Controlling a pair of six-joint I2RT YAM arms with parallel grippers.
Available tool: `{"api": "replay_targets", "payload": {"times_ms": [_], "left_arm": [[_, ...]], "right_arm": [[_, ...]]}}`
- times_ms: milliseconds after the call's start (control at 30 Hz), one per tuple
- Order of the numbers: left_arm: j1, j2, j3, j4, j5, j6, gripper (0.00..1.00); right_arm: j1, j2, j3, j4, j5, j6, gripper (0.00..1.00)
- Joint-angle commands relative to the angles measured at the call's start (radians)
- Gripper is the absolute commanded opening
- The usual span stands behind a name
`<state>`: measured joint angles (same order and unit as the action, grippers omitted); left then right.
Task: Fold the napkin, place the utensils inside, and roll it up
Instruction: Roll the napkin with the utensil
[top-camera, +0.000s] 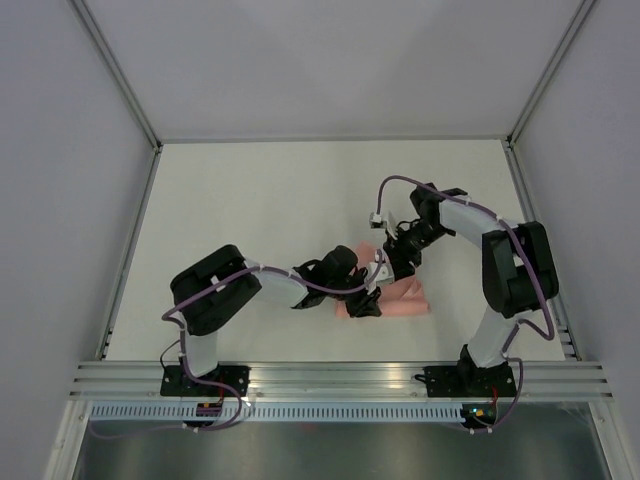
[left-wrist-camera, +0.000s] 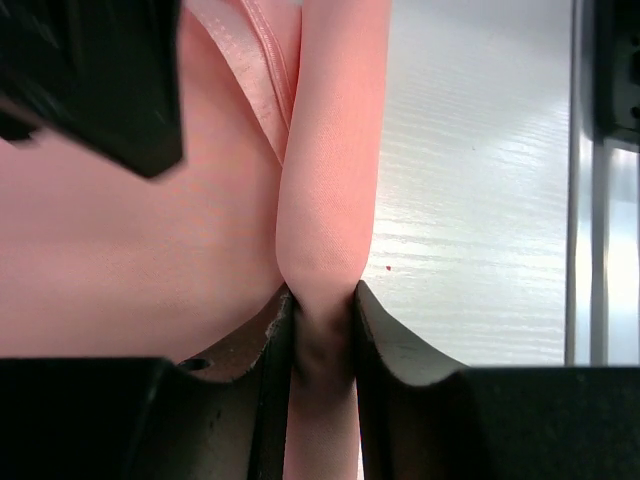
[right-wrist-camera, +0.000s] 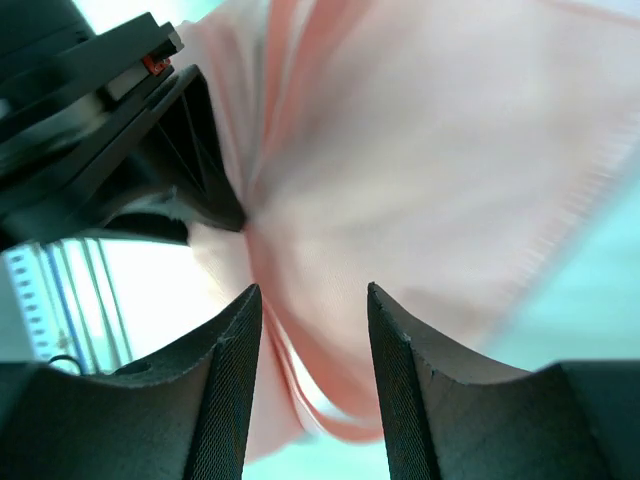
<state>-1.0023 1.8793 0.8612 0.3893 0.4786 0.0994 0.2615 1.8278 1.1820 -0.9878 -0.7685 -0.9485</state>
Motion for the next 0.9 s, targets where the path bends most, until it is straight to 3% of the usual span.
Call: {"api": "replay_targets", "payload": {"times_ms": [0, 300, 533, 667, 867], "left_arm": [[0.047, 0.087, -0.019, -0.181, 0.158, -0.089, 0.02], [0.172, 0.222, 0.093, -0.306, 0.357, -0.17, 0.02], [0.206, 0.302, 0.176, -0.348, 0.459, -0.228, 0.02], [0.212, 0.32, 0.193, -0.346, 0.471, -0.259, 0.02], [0.217, 0.351, 0.223, -0.368, 0.477, -0.277, 0.02]], "right_arm": [[-0.054, -0.111, -0.016, 0.072, -0.034, 0.016, 0.52], [-0.053, -0.57, -0.407, 0.395, 0.082, 0.049, 0.56], [0.129, -0.875, -0.702, 0.644, 0.266, 0.108, 0.64], [0.272, -0.906, -0.775, 0.713, 0.339, 0.139, 0.65], [0.338, -0.865, -0.779, 0.75, 0.373, 0.146, 0.66]]}}
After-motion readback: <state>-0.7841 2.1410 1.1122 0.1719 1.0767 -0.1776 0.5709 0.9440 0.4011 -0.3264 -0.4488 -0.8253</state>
